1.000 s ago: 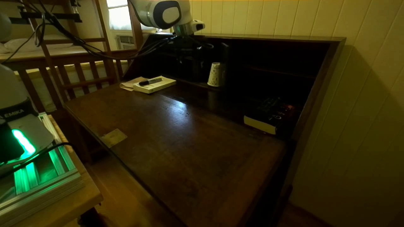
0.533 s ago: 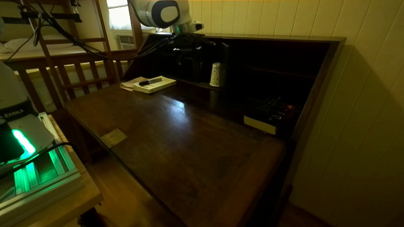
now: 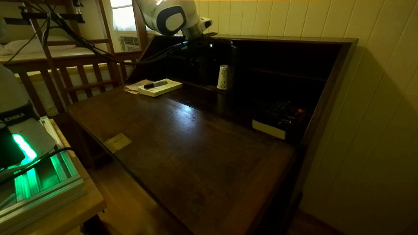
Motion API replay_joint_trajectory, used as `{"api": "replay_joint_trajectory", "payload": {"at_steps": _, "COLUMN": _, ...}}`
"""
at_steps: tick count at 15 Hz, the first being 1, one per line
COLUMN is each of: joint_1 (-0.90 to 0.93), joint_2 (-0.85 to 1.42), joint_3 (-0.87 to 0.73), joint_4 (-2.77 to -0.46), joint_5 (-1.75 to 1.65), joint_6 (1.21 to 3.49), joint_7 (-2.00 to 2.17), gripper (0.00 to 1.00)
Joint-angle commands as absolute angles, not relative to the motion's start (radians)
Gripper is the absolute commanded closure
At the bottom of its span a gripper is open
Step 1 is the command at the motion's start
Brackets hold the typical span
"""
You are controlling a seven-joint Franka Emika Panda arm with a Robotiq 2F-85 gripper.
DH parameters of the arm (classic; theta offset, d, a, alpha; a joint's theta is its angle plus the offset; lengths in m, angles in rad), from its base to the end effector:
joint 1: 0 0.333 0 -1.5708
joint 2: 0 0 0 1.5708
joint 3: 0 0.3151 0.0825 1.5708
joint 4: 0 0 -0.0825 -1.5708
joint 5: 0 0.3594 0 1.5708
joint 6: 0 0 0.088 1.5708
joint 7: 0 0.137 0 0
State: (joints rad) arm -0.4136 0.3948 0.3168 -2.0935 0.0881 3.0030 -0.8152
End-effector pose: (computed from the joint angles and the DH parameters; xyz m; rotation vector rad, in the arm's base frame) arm 0.6214 -0.0758 0.2915 2.8098 0.8365 0.8098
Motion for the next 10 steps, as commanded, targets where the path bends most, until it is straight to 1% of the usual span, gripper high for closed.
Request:
{"api": "replay_joint_trajectory", "payload": {"at_steps": 1, "joint_1": -0.472, "joint_2": 0.444, "joint_3": 0.376, "joint_4": -2.103, "joint_5": 0.108, "joint_6": 3.131, "joint_7": -0.869, "gripper": 0.0}}
{"api": "replay_joint_trajectory", "payload": {"at_steps": 10, "joint_1": -0.584, "joint_2": 0.57, "joint_3": 0.492, "joint_4": -2.088, "joint_5": 0.061, "joint_6": 3.402, "joint_7": -0.848, "gripper": 0.0}}
